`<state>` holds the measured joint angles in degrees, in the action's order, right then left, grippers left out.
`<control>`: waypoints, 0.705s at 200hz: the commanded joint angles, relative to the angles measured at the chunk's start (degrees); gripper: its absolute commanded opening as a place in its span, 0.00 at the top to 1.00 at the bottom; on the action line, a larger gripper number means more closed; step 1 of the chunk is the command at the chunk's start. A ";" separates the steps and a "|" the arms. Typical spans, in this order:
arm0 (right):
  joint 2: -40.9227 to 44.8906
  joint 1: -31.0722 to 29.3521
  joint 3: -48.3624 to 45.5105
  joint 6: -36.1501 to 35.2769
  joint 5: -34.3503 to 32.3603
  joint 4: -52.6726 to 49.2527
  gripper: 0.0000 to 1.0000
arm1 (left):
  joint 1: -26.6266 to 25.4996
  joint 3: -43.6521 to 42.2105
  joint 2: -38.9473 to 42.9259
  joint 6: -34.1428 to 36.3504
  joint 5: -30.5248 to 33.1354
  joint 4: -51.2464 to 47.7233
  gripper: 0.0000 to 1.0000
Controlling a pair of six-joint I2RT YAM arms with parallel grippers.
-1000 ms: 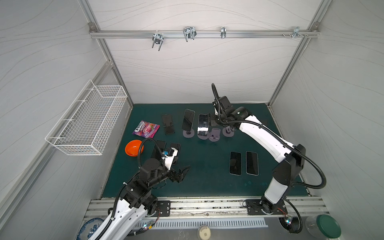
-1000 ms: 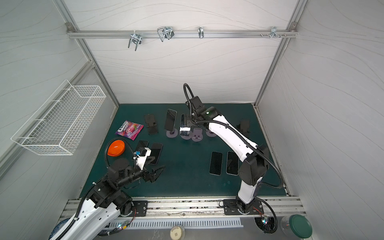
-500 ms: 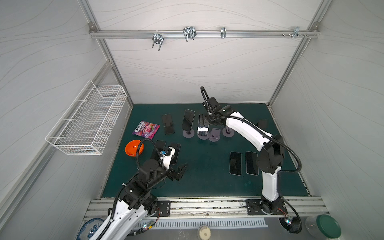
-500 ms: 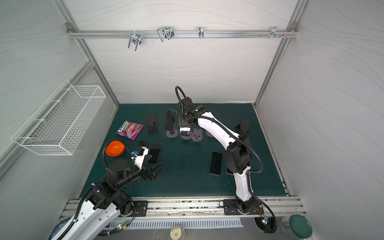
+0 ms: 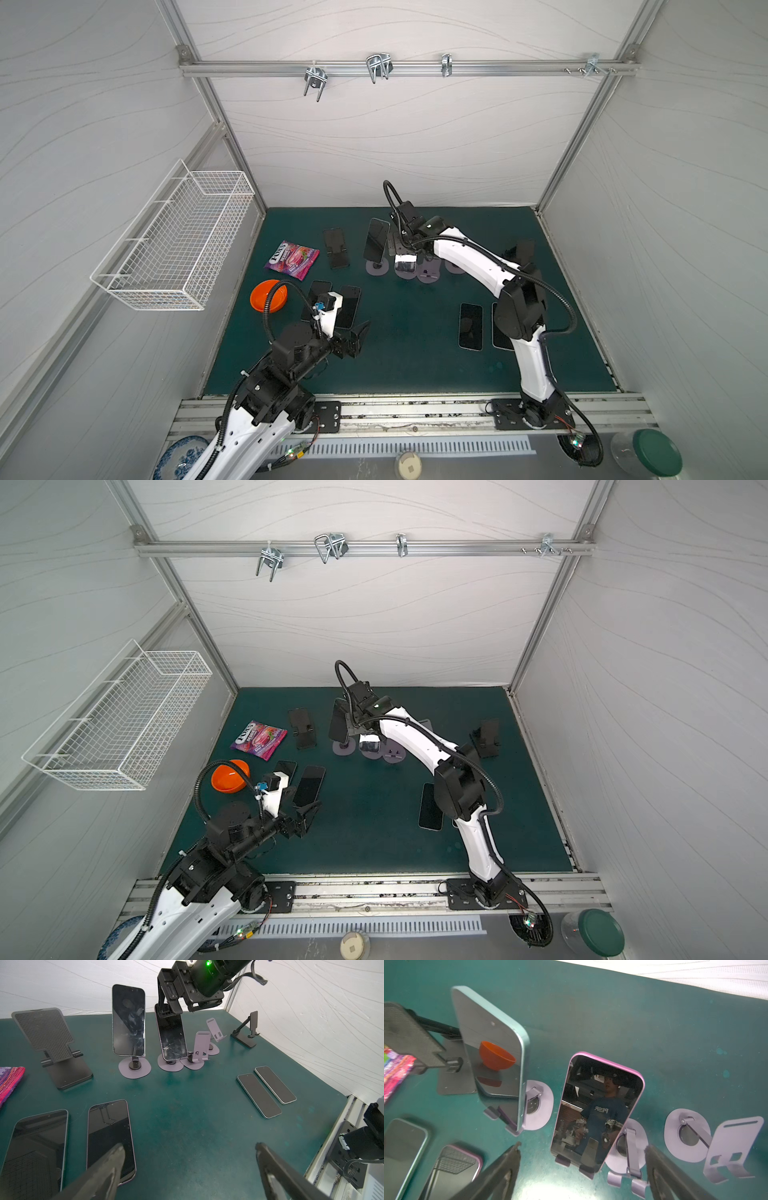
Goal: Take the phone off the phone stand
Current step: 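Lower the right gripper and close it on the pink frame's top edge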
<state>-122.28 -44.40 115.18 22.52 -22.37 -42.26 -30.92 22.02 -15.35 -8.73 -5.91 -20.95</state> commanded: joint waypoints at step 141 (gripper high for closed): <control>-8.19 -0.77 7.91 3.35 -6.37 -0.88 0.01 | -0.29 0.58 0.62 0.71 2.48 -0.03 0.01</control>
<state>-129.12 -44.66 121.75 24.23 -26.83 -42.02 -30.94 22.02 -15.35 -8.73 -4.38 -21.67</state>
